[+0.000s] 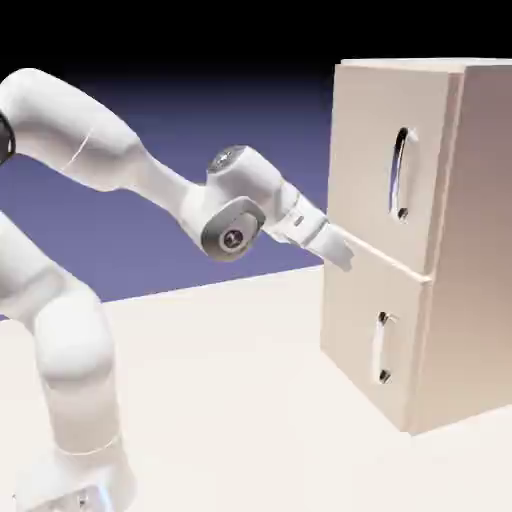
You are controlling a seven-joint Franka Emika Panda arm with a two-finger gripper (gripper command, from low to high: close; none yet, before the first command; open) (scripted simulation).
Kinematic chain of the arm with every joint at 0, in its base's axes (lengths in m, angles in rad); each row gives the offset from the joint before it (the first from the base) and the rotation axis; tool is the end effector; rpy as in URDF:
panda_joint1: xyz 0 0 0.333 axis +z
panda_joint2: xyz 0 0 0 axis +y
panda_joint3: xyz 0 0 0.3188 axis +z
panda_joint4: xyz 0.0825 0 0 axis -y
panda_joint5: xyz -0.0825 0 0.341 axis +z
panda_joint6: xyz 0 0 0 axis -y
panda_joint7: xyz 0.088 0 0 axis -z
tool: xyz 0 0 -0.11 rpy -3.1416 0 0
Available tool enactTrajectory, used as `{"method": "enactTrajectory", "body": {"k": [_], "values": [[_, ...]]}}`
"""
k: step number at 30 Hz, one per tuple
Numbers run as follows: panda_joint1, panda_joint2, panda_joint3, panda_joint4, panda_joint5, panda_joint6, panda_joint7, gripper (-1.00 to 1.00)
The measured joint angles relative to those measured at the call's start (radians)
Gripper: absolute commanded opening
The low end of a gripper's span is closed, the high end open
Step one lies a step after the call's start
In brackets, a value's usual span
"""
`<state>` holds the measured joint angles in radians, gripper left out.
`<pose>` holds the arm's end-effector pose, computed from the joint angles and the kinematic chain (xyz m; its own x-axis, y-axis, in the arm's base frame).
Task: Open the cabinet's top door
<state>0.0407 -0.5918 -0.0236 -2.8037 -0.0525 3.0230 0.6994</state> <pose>0.3535 0.0093 0.4937 0.5594 -0.5989 0.5730 -0.4021 -0.8006 -0.4443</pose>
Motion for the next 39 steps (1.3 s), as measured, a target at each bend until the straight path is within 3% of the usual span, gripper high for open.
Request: {"method": "enactTrajectory", "body": {"k": [39], "values": [[0.926, -0.705, -0.762, 0.204, -1.696, -0.454, -1.347, 0.00]]}}
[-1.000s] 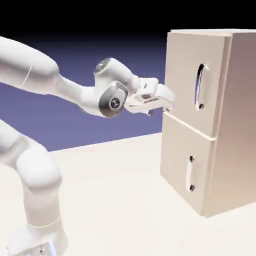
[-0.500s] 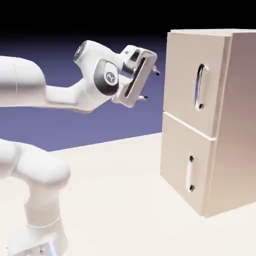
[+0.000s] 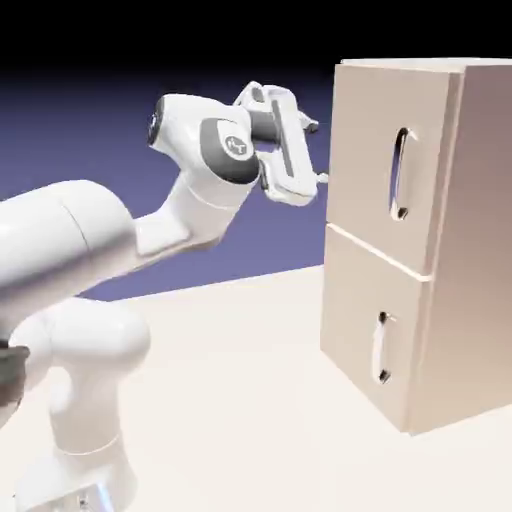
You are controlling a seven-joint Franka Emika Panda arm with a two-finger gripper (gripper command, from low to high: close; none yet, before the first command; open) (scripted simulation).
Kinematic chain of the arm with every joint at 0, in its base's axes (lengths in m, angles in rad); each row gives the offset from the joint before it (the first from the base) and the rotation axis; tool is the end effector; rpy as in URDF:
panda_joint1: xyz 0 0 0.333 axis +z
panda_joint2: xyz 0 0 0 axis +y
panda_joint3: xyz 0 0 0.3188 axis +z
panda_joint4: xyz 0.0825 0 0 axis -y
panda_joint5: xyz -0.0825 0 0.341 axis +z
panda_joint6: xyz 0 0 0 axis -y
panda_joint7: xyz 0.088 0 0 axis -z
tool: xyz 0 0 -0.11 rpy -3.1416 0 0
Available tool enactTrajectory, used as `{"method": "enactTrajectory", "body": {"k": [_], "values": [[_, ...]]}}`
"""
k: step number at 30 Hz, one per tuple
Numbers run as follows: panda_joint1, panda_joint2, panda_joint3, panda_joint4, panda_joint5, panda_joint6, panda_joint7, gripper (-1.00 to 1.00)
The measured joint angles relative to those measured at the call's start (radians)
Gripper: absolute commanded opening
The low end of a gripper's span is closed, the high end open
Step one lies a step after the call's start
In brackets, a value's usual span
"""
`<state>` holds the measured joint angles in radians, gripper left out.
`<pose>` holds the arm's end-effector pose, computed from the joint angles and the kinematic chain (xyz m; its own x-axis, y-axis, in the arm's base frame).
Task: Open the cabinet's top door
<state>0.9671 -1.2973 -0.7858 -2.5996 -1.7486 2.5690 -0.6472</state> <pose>0.2975 -0.0483 0.6002 -0.1261 0.9883 -0.0858 0.1819 0.1080 0.9774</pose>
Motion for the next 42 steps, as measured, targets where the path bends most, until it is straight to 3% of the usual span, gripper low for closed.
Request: {"method": "enactTrajectory", "body": {"k": [16, 21, 22, 24, 33, 42], "values": [[0.380, -0.289, -0.313, 0.084, -0.696, -0.186, -0.552, 0.00], [0.490, -0.269, -0.351, 0.193, -0.747, -0.183, -0.555, 0.00], [0.521, -0.262, -0.362, 0.225, -0.761, -0.182, -0.554, -1.00], [0.521, -0.262, -0.362, 0.225, -0.761, -0.182, -0.554, -1.00], [0.409, -0.215, -0.214, -0.041, -0.759, -0.575, -0.368, -1.00], [0.428, -0.114, -0.029, -0.185, -0.625, -0.966, -0.226, -1.00]]}}
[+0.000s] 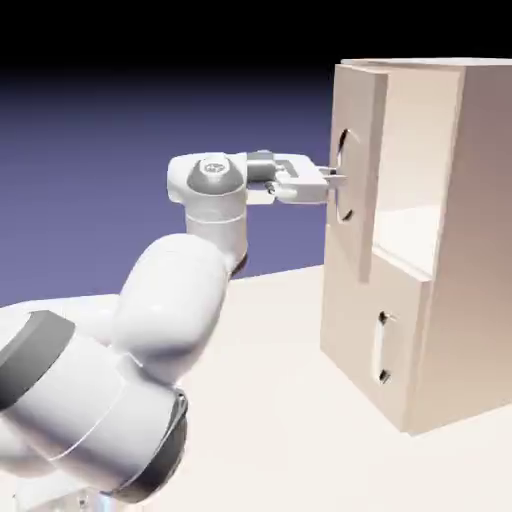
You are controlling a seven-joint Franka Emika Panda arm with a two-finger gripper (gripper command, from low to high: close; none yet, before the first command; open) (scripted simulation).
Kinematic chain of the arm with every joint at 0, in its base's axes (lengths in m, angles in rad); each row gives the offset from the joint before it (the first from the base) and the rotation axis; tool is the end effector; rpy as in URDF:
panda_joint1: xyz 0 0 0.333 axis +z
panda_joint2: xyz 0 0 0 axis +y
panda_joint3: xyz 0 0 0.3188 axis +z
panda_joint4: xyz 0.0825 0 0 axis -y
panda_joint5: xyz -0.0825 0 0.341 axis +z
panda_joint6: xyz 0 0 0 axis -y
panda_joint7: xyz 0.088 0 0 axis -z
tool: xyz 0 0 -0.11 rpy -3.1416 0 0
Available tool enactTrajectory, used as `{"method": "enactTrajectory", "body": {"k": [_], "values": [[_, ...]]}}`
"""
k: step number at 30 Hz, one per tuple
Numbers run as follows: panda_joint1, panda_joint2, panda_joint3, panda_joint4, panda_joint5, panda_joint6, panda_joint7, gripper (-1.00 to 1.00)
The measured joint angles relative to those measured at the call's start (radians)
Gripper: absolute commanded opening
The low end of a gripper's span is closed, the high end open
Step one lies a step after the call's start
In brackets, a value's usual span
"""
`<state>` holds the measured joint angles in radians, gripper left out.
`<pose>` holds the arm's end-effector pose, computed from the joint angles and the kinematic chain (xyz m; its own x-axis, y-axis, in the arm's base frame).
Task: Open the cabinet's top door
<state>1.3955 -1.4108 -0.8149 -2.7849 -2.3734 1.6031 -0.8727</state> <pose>0.3358 0.0051 0.5340 0.2759 0.6511 -0.7071 0.2758 0.6511 0.7071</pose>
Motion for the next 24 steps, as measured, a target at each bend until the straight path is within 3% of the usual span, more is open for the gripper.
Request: {"method": "enactTrajectory", "body": {"k": [11, 17, 24], "values": [[0.183, 0.244, 0.191, 0.003, 0.283, -0.478, 0.204, -1.00], [0.331, 0.458, 0.226, 0.109, 0.498, -0.713, 0.365, -1.00], [0.471, 0.711, 0.188, 0.289, 0.744, -0.864, 0.544, -1.00]]}}
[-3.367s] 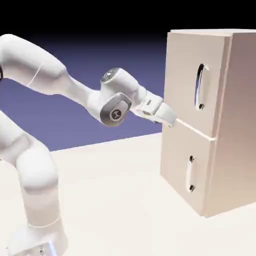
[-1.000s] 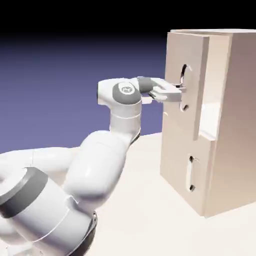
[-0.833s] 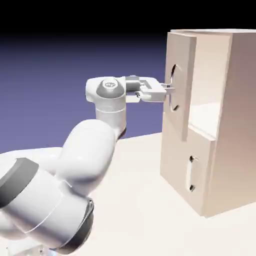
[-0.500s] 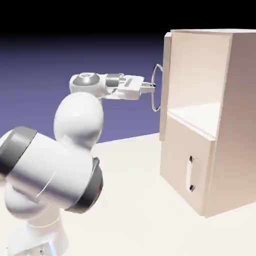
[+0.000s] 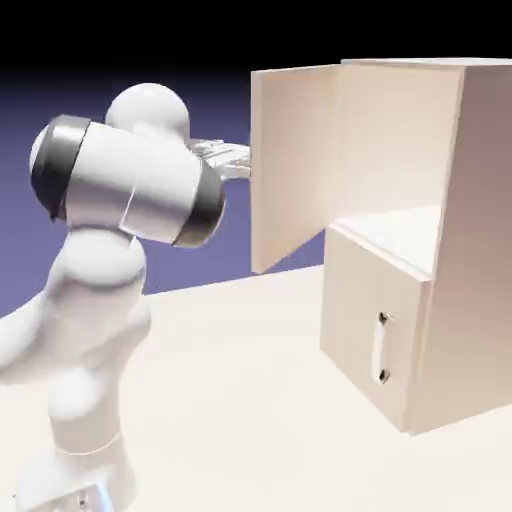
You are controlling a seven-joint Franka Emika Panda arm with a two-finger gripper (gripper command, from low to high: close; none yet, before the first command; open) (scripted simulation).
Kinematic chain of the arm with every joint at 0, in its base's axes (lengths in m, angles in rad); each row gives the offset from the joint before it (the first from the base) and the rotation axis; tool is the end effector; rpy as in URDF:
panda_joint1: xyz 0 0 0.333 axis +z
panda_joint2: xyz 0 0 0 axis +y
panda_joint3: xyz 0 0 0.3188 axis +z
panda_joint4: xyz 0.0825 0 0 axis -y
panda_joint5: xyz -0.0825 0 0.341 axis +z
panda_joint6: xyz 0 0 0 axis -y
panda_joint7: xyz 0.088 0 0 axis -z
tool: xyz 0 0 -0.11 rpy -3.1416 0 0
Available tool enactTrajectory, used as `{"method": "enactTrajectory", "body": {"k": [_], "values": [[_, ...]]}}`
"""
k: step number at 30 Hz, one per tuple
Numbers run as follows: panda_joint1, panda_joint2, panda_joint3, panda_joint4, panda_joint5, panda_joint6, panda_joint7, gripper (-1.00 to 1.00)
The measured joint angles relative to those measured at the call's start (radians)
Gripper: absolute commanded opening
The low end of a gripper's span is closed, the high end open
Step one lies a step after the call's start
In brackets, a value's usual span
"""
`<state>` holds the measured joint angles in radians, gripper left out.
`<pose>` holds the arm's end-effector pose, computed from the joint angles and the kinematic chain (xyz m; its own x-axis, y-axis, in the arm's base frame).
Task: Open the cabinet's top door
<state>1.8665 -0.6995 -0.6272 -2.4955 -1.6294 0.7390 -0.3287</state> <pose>0.2802 0.1649 0.5522 0.5828 0.4005 -0.7071 0.5826 0.4006 0.7071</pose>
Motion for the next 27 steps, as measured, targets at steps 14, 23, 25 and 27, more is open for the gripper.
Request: {"method": "enactTrajectory", "body": {"k": [14, 23, 25, 27], "values": [[0.110, 0.507, -0.150, 0.403, 0.402, -0.033, 0.153, -1.00], [0.053, 0.833, -0.207, 0.660, 0.593, -0.014, 0.091, -1.00], [0.025, 0.906, -0.212, 0.723, 0.629, -0.018, 0.066, -1.00], [0.002, 0.961, -0.214, 0.774, 0.656, -0.024, 0.045, 1.00]]}}
